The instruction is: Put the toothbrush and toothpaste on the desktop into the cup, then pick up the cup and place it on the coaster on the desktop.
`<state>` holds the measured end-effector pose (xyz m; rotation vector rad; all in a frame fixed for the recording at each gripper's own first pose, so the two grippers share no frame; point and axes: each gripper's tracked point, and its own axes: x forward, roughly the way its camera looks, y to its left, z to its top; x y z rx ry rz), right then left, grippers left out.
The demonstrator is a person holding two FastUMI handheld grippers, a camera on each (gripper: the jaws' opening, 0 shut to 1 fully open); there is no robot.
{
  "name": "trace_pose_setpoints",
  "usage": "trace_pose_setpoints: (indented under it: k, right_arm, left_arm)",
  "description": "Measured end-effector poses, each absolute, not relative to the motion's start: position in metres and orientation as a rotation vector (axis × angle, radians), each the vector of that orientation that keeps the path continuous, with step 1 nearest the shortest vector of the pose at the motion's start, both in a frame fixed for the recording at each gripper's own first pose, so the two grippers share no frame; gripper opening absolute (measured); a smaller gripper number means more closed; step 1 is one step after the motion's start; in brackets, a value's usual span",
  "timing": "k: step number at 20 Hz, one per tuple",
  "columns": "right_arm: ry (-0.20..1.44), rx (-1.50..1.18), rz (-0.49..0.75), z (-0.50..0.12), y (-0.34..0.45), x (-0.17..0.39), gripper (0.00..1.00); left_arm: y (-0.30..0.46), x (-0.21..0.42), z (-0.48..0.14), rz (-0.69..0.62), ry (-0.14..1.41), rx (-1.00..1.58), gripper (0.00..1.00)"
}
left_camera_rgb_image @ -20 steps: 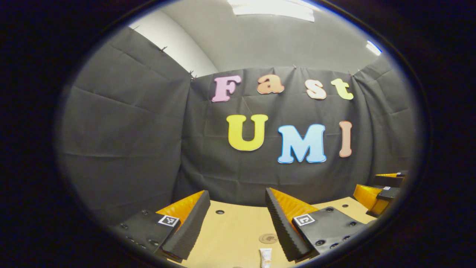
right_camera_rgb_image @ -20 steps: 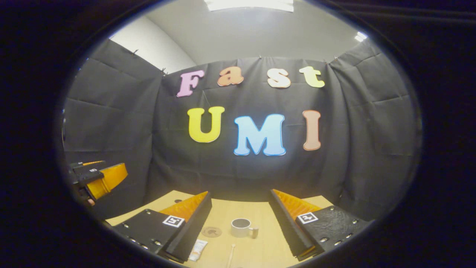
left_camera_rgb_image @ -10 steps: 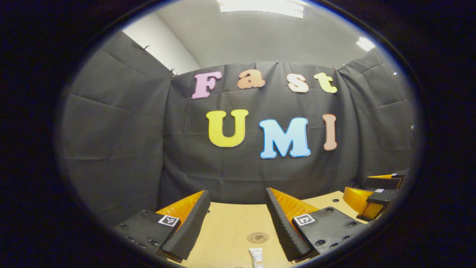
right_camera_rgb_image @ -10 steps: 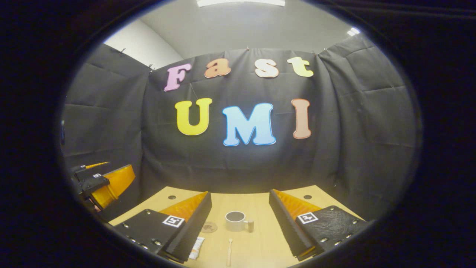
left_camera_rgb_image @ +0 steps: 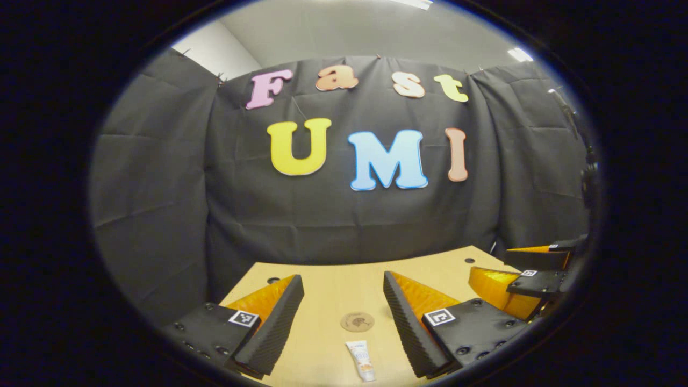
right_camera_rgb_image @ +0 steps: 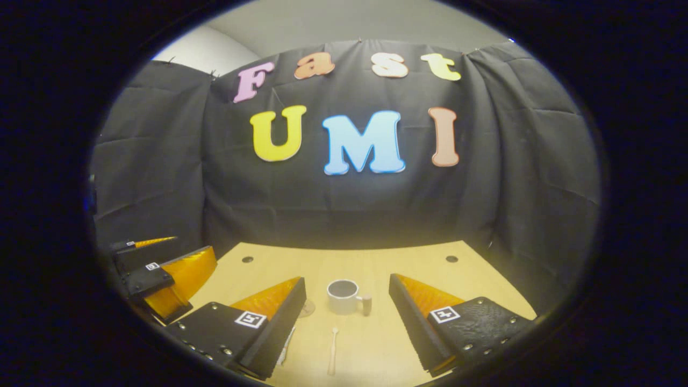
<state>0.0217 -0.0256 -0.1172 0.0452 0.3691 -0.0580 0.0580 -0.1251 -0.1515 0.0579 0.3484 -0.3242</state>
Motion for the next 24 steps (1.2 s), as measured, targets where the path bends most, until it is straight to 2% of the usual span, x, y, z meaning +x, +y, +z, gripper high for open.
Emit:
trace_pose_setpoints:
  k: [1,6,10,11,12,14,16,21,24]
  right_arm:
    - [0.429,0.050,-0.049,-0.136,-0.024,0.024,0.95]
    - [0.750,0.074,-0.020,-0.241,-0.018,0.020,0.95]
    - [1.026,0.129,-0.016,-0.318,-0.012,0.002,0.95]
    - [1.094,0.140,-0.009,-0.333,-0.008,-0.001,0.95]
    - [1.150,0.149,-0.001,-0.345,-0.005,-0.002,0.96]
    - [1.229,0.149,0.006,-0.360,-0.004,-0.007,0.94]
    - [1.274,0.155,0.004,-0.372,-0.003,-0.011,0.87]
    - [1.350,0.123,-0.018,-0.385,-0.010,-0.016,0.84]
    - [1.369,0.078,-0.026,-0.386,-0.015,-0.016,0.70]
  left_arm:
    - [-0.131,0.059,-0.171,-0.341,0.397,0.060,0.93]
    - [-0.139,0.047,-0.291,-0.369,0.688,0.076,0.96]
    - [-0.127,0.019,-0.395,-0.359,1.000,0.125,0.97]
    - [-0.126,0.017,-0.414,-0.352,1.065,0.125,0.94]
    - [-0.124,0.015,-0.432,-0.344,1.123,0.120,0.98]
    - [-0.123,0.006,-0.454,-0.333,1.215,0.108,0.98]
    - [-0.120,0.001,-0.467,-0.320,1.271,0.108,0.98]
    - [-0.112,-0.005,-0.487,-0.277,1.348,0.146,0.98]
    - [-0.115,-0.004,-0.490,-0.271,1.352,0.184,0.97]
